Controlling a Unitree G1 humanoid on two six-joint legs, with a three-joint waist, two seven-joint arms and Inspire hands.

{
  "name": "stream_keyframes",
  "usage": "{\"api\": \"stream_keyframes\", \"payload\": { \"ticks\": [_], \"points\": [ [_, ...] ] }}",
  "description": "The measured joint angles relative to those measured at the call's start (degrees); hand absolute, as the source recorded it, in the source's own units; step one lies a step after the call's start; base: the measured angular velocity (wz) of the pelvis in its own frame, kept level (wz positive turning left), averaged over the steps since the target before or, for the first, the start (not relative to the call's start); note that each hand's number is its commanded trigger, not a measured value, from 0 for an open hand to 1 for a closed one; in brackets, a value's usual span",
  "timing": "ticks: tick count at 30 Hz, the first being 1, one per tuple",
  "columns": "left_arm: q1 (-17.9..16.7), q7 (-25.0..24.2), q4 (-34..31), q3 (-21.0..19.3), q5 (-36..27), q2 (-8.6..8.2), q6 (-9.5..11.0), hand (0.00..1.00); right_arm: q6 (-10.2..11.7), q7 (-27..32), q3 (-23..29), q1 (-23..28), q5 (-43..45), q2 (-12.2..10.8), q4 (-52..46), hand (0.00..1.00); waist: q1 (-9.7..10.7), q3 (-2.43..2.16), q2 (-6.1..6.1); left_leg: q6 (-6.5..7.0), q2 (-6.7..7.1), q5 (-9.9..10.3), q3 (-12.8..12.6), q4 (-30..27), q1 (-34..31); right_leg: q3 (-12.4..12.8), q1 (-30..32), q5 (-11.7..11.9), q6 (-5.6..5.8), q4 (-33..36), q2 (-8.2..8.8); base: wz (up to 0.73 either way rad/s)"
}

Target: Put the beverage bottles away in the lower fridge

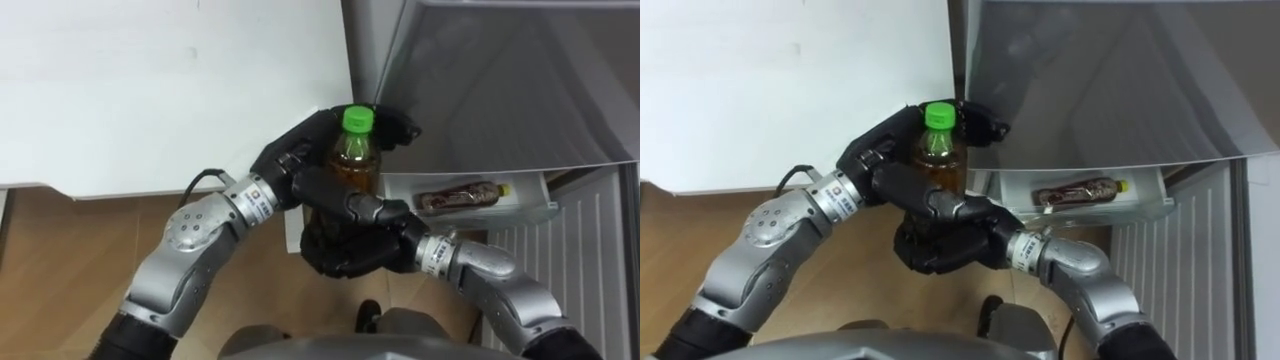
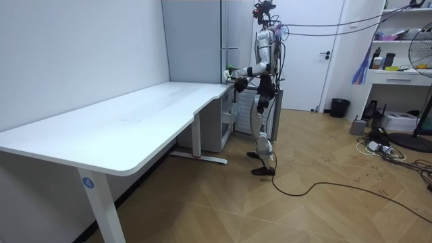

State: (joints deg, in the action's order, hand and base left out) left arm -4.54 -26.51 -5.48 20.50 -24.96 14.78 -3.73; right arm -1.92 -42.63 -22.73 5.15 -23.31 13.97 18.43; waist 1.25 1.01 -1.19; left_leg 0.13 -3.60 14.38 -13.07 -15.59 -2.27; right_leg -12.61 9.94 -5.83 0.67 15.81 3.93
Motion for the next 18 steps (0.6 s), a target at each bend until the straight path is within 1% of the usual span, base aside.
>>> {"api": "stream_keyframes", "payload": {
  "ticks": [2, 4, 5, 6, 7, 8, 9, 10, 11, 12, 13, 16, 18],
  "points": [
    [0.01, 0.0, -1.07, -0.25, 0.0, 0.12, 0.0, 0.0, 0.56, -0.09, 0.15, 0.0, -0.06, -0.17, 0.04, 1.0, 0.03, 0.0, 0.0, 0.0, -0.02, 0.0, 0.19, -0.16, -0.02, 0.0, -0.06, 0.03, -0.04, -0.02, 0.0, 0.0],
    [0.0, 0.0, -4.26, -1.07, -0.15, 0.24, -0.01, 0.0, 2.65, -0.62, 0.68, -0.04, -0.17, -0.36, 0.86, 1.0, -0.06, 0.0, 0.0, 0.0, -0.08, 0.0, 0.27, -0.27, 0.05, 0.01, -0.36, 0.11, -0.11, -0.14, -0.04, 0.0],
    [0.0, 0.01, -5.36, -1.55, -0.3, 0.24, -0.01, 0.0, 3.11, -0.69, 0.81, -0.04, -0.3, -0.44, 1.06, 1.0, -0.1, 0.0, 0.0, 0.0, -0.1, 0.0, 0.27, -0.26, 0.21, 0.0, -0.52, 0.11, -0.12, -0.14, -0.04, 0.0],
    [0.04, 0.01, -7.57, -2.72, -0.89, 0.25, 0.0, 0.0, 3.3, -0.66, 0.88, -0.03, -0.65, -0.68, 1.29, 1.0, -0.1, 0.05, 0.03, 0.0, -0.11, 0.0, 0.27, -0.02, 0.92, 0.03, -1.03, 0.11, -0.12, -0.16, -0.08, 0.0],
    [0.35, 0.02, -9.64, -3.88, -2.81, 0.25, 0.12, 0.0, 3.29, -0.55, 0.85, -0.04, -0.92, -0.7, 1.32, 1.0, -0.16, 0.06, 0.14, -0.02, -0.11, 0.01, 0.4, 0.36, 1.07, -0.03, -1.46, 0.11, -0.12, -0.16, -0.1, 0.0],
    [0.59, 0.02, -10.9, -4.4, -3.88, 0.24, 0.36, 0.0, 3.2, -0.52, 0.87, -0.08, -0.9, -0.7, 1.33, 1.0, -0.29, 0.07, 0.14, -0.01, -0.08, 0.01, 0.51, 0.37, 1.02, -0.09, -1.48, 0.11, -0.12, -0.16, -0.07, 0.04],
    [1.25, -0.02, -13.56, -5.1, -5.18, 0.1, 1.39, 0.0, 3.04, -0.44, 0.87, -0.02, -0.4, -0.64, 1.58, 1.0, -0.62, 0.07, 0.12, 0.0, -0.03, 0.0, 0.62, 0.32, 0.93, -0.15, -1.48, 0.11, -0.12, -0.18, -0.03, 0.04],
    [2.19, -0.11, -15.8, -5.53, -7.07, -0.14, 2.43, 0.0, 2.29, -0.37, 0.99, 0.28, 0.96, -0.61, 1.69, 1.0, -1.25, 0.07, 0.12, 0.0, -0.03, 0.0, 0.66, 0.3, 0.9, -0.23, -1.47, 0.11, -0.12, -0.16, -0.02, 0.0],
    [2.57, -0.21, -16.85, -5.83, -7.84, -0.43, 2.96, 0.0, 1.79, -0.37, 1.05, 0.45, 1.72, -0.61, 1.76, 1.0, -1.58, 0.07, 0.12, 0.0, -0.03, 0.01, 0.66, 0.3, 0.9, -0.24, -1.46, 0.11, -0.12, -0.16, -0.02, 0.0],
    [3.01, -0.38, -18.44, -6.4, -9.84, -1.27, 4.19, 0.0, 0.85, -0.39, 1.0, 0.61, 3.83, -0.71, 1.99, 1.0, -1.83, 0.07, 0.12, 0.0, -0.02, 0.01, 0.75, 0.33, 0.9, -0.3, -1.44, 0.11, -0.12, -0.16, -0.02, 0.0],
    [3.37, -0.56, -19.16, -6.45, -12.63, -1.65, 4.61, 0.0, 0.23, -0.46, 1.0, 0.59, 5.73, -0.58, 2.54, 1.0, -2.04, 0.07, 0.11, 0.0, -0.02, 0.0, 0.88, 0.27, 0.9, -0.33, -1.43, 0.1, -0.11, -0.14, -0.03, 0.0],
    [3.96, -1.0, -19.23, -7.21, -18.3, -1.88, 4.51, 0.0, -1.62, -0.4, 1.65, 0.71, 7.25, -0.58, 3.21, 1.0, -2.86, 0.07, 0.09, 0.0, -0.04, 0.0, 0.96, -0.06, 0.82, -0.39, -1.15, 0.1, -0.11, -0.13, -0.03, 0.0],
    [4.27, -1.19, -19.52, -8.23, -20.02, -2.09, 4.5, 0.0, -1.89, 0.1, 2.09, 0.69, 8.31, -0.71, 3.19, 1.0, -3.18, 0.05, 0.06, -0.01, -0.05, 0.01, 0.95, -0.02, 0.85, -0.35, -1.14, 0.1, -0.11, -0.1, -0.04, 0.0]
  ]
}}
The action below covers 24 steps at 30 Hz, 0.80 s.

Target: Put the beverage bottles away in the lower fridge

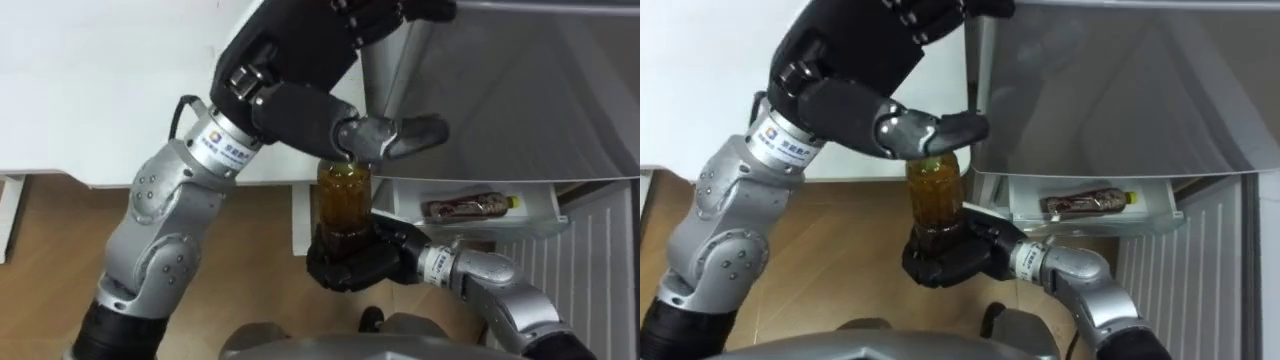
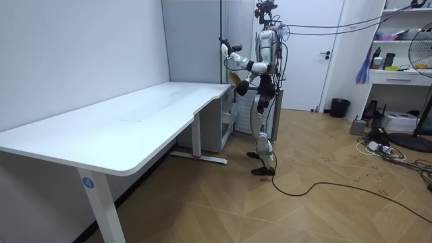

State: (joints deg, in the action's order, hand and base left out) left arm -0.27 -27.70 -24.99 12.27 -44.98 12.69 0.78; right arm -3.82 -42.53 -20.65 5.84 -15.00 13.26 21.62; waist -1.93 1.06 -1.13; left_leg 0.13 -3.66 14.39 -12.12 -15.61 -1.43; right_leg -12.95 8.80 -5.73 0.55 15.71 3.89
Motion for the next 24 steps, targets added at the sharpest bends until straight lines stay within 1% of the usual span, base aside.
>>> {"api": "stream_keyframes", "payload": {
  "ticks": [4, 6, 7, 8, 9, 11, 13, 14, 16, 17, 18, 19, 22, 23, 24],
  "points": [
    [0.25, -0.02, -1.62, -4.13, -5.99, -0.94, 0.12, 0.0, -0.06, 1.98, 0.97, 0.01, 1.37, -0.18, 0.02, 1.0, -0.3, -0.01, 0.0, 0.0, -0.03, 0.0, -0.03, -0.01, 0.1, 0.16, 0.02, 0.0, 0.0, 0.14, 0.01, 0.0],
    [0.91, -0.01, -2.39, -6.11, -8.17, -1.62, 0.17, 0.0, -0.78, 3.39, 2.0, 0.04, 1.88, -0.93, 0.04, 1.0, -1.16, -0.04, 0.01, 0.0, 0.0, 0.0, -0.15, -0.05, 0.12, 0.17, 0.07, 0.0, 0.0, 0.14, 0.0, -0.02],
    [1.28, 0.0, -3.02, -6.55, -8.75, -1.95, 0.17, 0.0, -1.24, 4.03, 2.25, 0.04, 1.89, -1.07, 0.04, 1.0, -1.57, -0.04, 0.01, 0.0, 0.0, 0.0, -0.15, -0.05, 0.12, 0.17, 0.09, 0.0, 0.0, 0.15, 0.0, 0.0],
    [1.4, 0.0, -3.36, -6.63, -9.22, -2.05, 0.25, 0.0, -1.34, 4.31, 2.26, 0.05, 1.89, -1.1, 0.05, 1.0, -1.68, -0.06, 0.03, 0.0, 0.0, 0.0, -0.14, -0.05, 0.12, 0.17, 0.08, 0.0, 0.0, 0.15, 0.0, 0.0],
    [1.74, 0.01, -3.72, -6.64, -9.5, -2.2, 0.66, 0.0, -1.47, 4.56, 2.25, 0.05, 1.96, -1.13, 0.05, 1.0, -2.09, -0.1, 0.09, 0.0, 0.0, 0.0, -0.09, -0.07, 0.13, 0.13, 0.04, 0.0, 0.0, 0.17, 0.0, 0.0],
    [2.05, 0.0, -4.36, -7.06, -9.37, -2.54, 0.8, 0.0, -1.49, 4.61, 2.41, 0.29, 2.47, -1.07, 0.03, 1.0, -2.87, -0.16, 0.1, 0.0, -0.04, 0.0, -0.05, -0.06, 0.08, 0.05, 0.0, 0.0, 0.0, 0.13, 0.0, 0.0],
    [2.05, 0.08, -5.34, -9.03, -9.26, -2.95, 0.98, 0.0, -1.47, 4.71, 4.02, 1.95, 4.34, -2.19, -0.06, 1.0, -3.44, -0.27, 0.19, 0.0, -0.1, 0.0, 0.26, -0.04, 0.01, -0.41, -0.21, 0.0, 0.0, -0.07, 0.0, 0.07],
    [2.05, 0.17, -5.52, -9.87, -9.25, -3.08, 1.07, 0.0, -1.47, 4.9, 4.06, 2.32, 4.47, -2.23, -0.06, 1.0, -3.52, -0.32, 0.26, 0.0, -0.09, 0.0, 0.41, -0.03, 0.01, -0.63, -0.3, 0.0, 0.0, -0.07, 0.04, 0.1],
    [2.05, 2.29, -6.9, -13.03, -9.31, -3.09, 2.07, 0.0, -1.47, 5.02, 4.59, 3.39, 4.37, -2.15, -0.05, 1.0, -3.59, -0.51, 0.42, 0.0, -0.03, -0.01, 0.92, 0.0, 0.08, -1.37, -0.58, 0.0, 0.0, -0.06, 0.2, 0.11],
    [2.06, 2.76, -7.28, -13.78, -9.31, -3.12, 2.34, 0.0, -1.46, 5.04, 4.76, 3.59, 4.3, -2.14, -0.05, 1.0, -3.83, -0.55, 0.42, 0.0, -0.01, -0.01, 0.98, 0.0, 0.14, -1.4, -0.62, 0.0, 0.0, -0.05, 0.21, 0.03],
    [2.13, 3.61, -8.15, -15.3, -9.38, -3.17, 2.5, 0.0, -1.46, 4.98, 5.64, 4.01, 4.07, -2.21, -0.07, 1.0, -4.7, -0.66, 0.37, 0.0, -0.01, -0.01, 0.89, 0.04, 0.25, -1.51, -0.63, 0.0, 0.0, -0.07, 0.21, 0.0],
    [2.13, 3.82, -8.51, -16.31, -9.41, -3.21, 2.56, 0.0, -1.46, 4.98, 6.28, 4.22, 3.96, -2.21, -0.1, 1.0, -5.06, -0.66, 0.36, 0.0, 0.0, -0.02, 0.89, 0.09, 0.3, -1.49, -0.68, 0.0, 0.0, -0.07, 0.25, -0.03],
    [2.08, 7.15, -8.7, -23.52, -9.4, -3.42, 3.86, 0.0, -1.43, 5.17, 9.58, 4.98, 4.56, -2.61, -0.13, 1.0, -7.16, -0.78, 0.5, -0.04, 0.07, -0.11, 0.63, 0.85, 1.98, -1.27, -1.8, -0.1, 0.15, -0.06, 0.24, -0.03],
    [2.0, 8.05, -8.61, -24.74, -9.39, -3.61, 4.08, 0.0, -1.43, 5.22, 9.87, 5.09, 4.74, -2.62, -0.14, 1.0, -7.75, -0.84, 0.58, -0.04, 0.05, -0.11, 0.6, 0.95, 2.29, -1.26, -2.09, -0.11, 0.16, -0.03, 0.2, 0.0],
    [1.67, 9.81, -8.49, -26.92, -9.4, -4.4, 4.62, 0.0, -1.42, 5.25, 10.95, 5.71, 5.01, -2.79, -0.55, 1.0, -8.12, -0.86, 0.63, -0.04, 0.06, -0.11, 0.62, 1.18, 2.83, -1.34, -2.59, -0.14, 0.2, -0.08, 0.22, 0.03]
  ]
}}
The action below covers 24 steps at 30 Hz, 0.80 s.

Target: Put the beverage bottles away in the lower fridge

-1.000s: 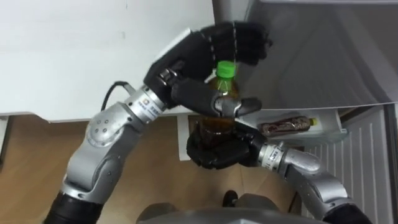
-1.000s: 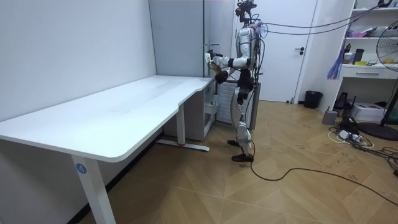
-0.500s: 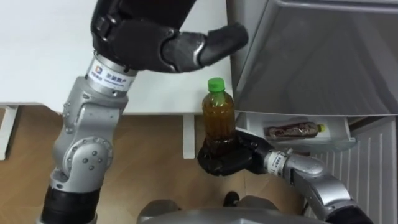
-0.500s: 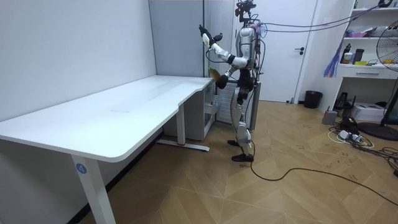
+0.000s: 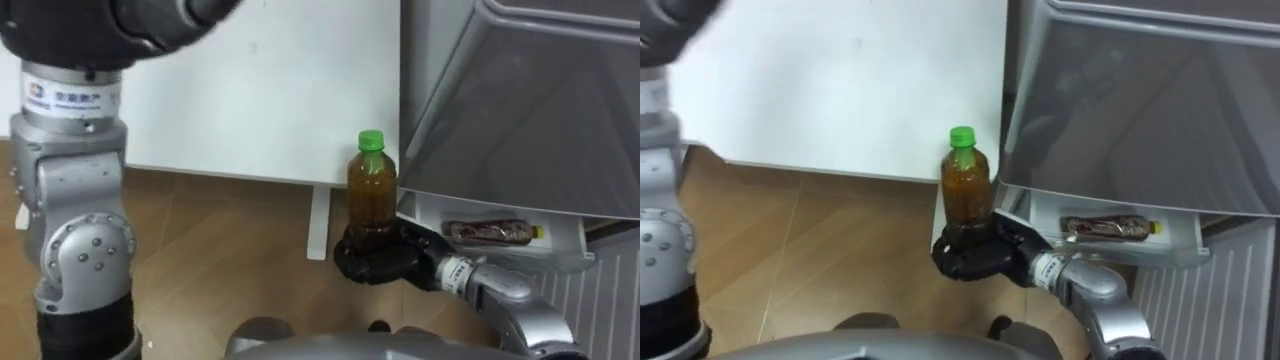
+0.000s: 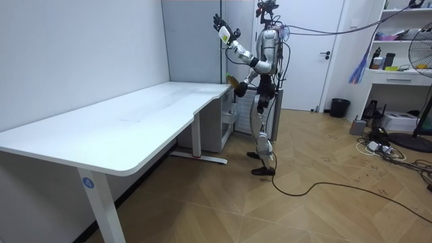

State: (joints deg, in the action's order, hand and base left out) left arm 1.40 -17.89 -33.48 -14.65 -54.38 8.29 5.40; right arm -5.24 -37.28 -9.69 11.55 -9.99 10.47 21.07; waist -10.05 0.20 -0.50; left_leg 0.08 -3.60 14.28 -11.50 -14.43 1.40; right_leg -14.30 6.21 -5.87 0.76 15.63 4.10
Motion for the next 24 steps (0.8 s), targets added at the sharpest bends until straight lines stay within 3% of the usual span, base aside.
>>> {"api": "stream_keyframes", "payload": {
  "ticks": [5, 7, 14, 16, 20, 22, 24],
  "points": [
    [-2.55, 9.51, 0.49, -6.46, 0.53, -2.66, 1.12, 0.0, 0.0, 1.2, 3.27, 2.27, 0.01, -1.56, -0.73, 1.0, -2.06, -0.09, 0.01, 0.0, 0.16, 0.01, 0.72, 0.82, 0.56, -0.67, -1.13, -0.32, 0.45, -0.08, 0.12, 0.08],
    [-3.57, 15.84, 1.18, -8.98, -0.2, -3.94, 1.39, 0.0, 0.0, 1.66, 3.28, 3.03, -0.02, -1.58, -1.61, 1.0, -3.46, -0.09, 0.05, 0.0, 0.16, 0.01, 0.72, 0.9, 0.49, -0.99, -1.23, -0.32, 0.44, -0.54, 0.07, 0.0],
    [-6.03, 32.94, 4.59, -12.97, 0.11, -4.36, 1.53, 0.0, -0.75, 2.31, 3.14, 3.7, 1.29, -1.63, -4.06, 1.0, -4.64, -0.04, 0.21, 0.0, 0.29, -0.02, 2.13, 0.81, 1.19, -2.18, -2.98, -0.36, 0.51, -2.13, 0.01, 0.1],
    [-6.7, 37.9, 5.76, -12.96, 3.46, -4.36, 1.51, 0.0, -0.87, 2.79, 3.0, 3.76, 1.3, -1.87, -4.11, 1.0, -4.69, 0.04, 0.34, 0.0, 0.31, -0.01, 2.44, 0.85, 1.17, -2.56, -3.11, -0.37, 0.52, -2.17, 0.06, 0.09],
    [-8.23, 44.03, 8.01, -13.68, 5.1, -4.35, 1.73, 0.0, -1.78, 3.3, 2.99, 4.93, 0.99, -1.92, -5.87, 1.0, -4.82, -0.06, 0.9, 0.01, 0.33, -0.01, 2.95, 0.9, 0.9, -3.79, -3.27, -0.4, 0.56, -2.09, 0.28, 0.06],
    [-10.06, 47.53, 12.02, -13.84, 2.67, -4.32, 2.58, 0.0, -1.86, 3.52, 3.03, 5.54, 0.49, -1.67, -6.07, 1.0, -4.76, -0.37, 1.56, 0.03, 0.4, -0.03, 2.96, 1.05, 1.31, -3.84, -3.23, -0.46, 0.62, -2.04, 0.32, 0.0],
    [-10.93, 49.7, 17.09, -13.81, 2.0, -4.03, 2.92, 0.0, -1.89, 3.78, 2.8, 5.55, 0.51, -1.62, -6.06, 1.0, -4.79, -0.37, 1.7, 0.03, 0.44, -0.07, 2.86, 1.08, 1.56, -3.77, -3.28, -0.57, 0.59, -1.98, 0.36, -0.03]
  ]
}}
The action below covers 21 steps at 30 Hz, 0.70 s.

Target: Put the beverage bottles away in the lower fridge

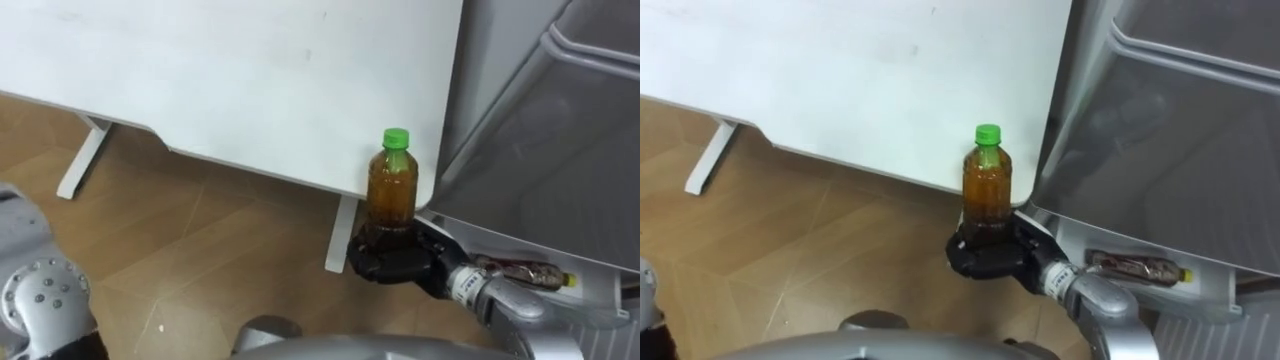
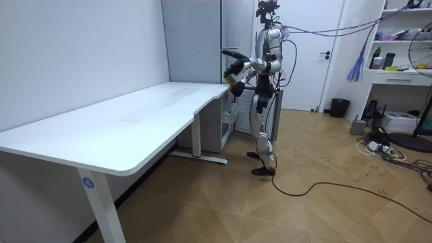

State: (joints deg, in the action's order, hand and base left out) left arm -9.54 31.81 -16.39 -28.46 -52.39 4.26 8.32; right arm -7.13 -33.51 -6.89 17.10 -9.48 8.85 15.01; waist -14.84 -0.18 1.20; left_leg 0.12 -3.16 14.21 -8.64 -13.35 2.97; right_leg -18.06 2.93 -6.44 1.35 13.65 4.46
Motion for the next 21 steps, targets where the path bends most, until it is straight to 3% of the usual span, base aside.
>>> {"api": "stream_keyframes", "payload": {
  "ticks": [3, 8, 12, 14, 16, 18, 21],
  "points": [
    [-2.09, 2.27, 10.45, 0.48, -3.8, 0.08, 0.41, 0.0, -0.37, 0.88, -0.47, -0.08, 1.13, -0.37, -0.2, 1.0, -0.07, 0.05, -0.26, -0.01, 0.15, -0.21, -0.85, 0.68, 0.75, 0.77, 0.02, -0.15, -0.04, 0.04, 0.08, -0.12],
    [-4.66, 4.43, 27.63, 5.41, -2.8, 0.11, 0.44, 0.0, -1.09, 2.19, -0.92, -0.23, 4.25, -0.37, -0.26, 1.0, 0.41, 0.54, -1.44, 0.07, 0.38, -0.36, -1.68, 1.12, 0.62, 1.58, 0.43, -0.16, -0.04, 0.3, 0.2, -0.08],
    [-4.41, 3.79, 44.41, 14.99, 1.68, 2.76, 0.56, 0.0, -1.07, 2.24, -1.45, -0.53, 6.4, -0.09, -0.47, 1.0, 0.79, 0.54, -2.06, 0.19, 0.54, -0.41, -1.63, 1.87, 0.86, 2.08, 0.3, -0.19, 0.03, 0.23, 0.17, 0.0],
    [-3.87, 1.0, 53.01, 17.26, 5.91, 2.95, 0.38, 0.0, -0.96, 2.2, -1.66, -1.28, 10.81, -0.73, -0.58, 1.0, 0.9, 0.61, -2.09, 0.19, 0.5, -0.41, -2.23, 2.03, 0.87, 2.44, 0.64, -0.18, 0.03, 0.32, 0.02, -0.14],
    [-3.02, -5.26, 66.1, 20.37, 12.98, 3.48, -0.23, 0.0, -0.85, 2.12, -2.35, -1.59, 16.61, -0.55, -1.53, 1.0, 1.86, 0.64, -2.08, 0.19, 0.47, -0.41, -2.64, 2.14, 0.75, 2.89, 1.07, -0.15, 0.06, 0.32, -0.08, -0.08],
    [-3.52, -10.45, 72.55, 22.62, 18.51, 3.89, -1.41, 0.0, -0.51, 2.18, -2.35, -1.64, 20.73, -0.44, -3.09, 1.0, 3.78, 0.78, -1.94, 0.2, 0.45, -0.4, -2.54, 2.14, 0.46, 2.99, 1.19, -0.08, 0.15, 0.11, -0.11, 0.03],
    [-4.12, -17.53, 77.97, 27.22, 26.76, 5.09, -3.45, 0.0, 2.16, 3.35, -2.3, -3.06, 24.34, 0.35, -3.75, 1.0, 7.43, 1.09, -1.8, 0.23, 0.54, -0.37, -2.2, 2.08, -0.54, 2.52, 1.78, 0.04, 0.15, -0.08, -0.12, 0.04]
  ]
}}
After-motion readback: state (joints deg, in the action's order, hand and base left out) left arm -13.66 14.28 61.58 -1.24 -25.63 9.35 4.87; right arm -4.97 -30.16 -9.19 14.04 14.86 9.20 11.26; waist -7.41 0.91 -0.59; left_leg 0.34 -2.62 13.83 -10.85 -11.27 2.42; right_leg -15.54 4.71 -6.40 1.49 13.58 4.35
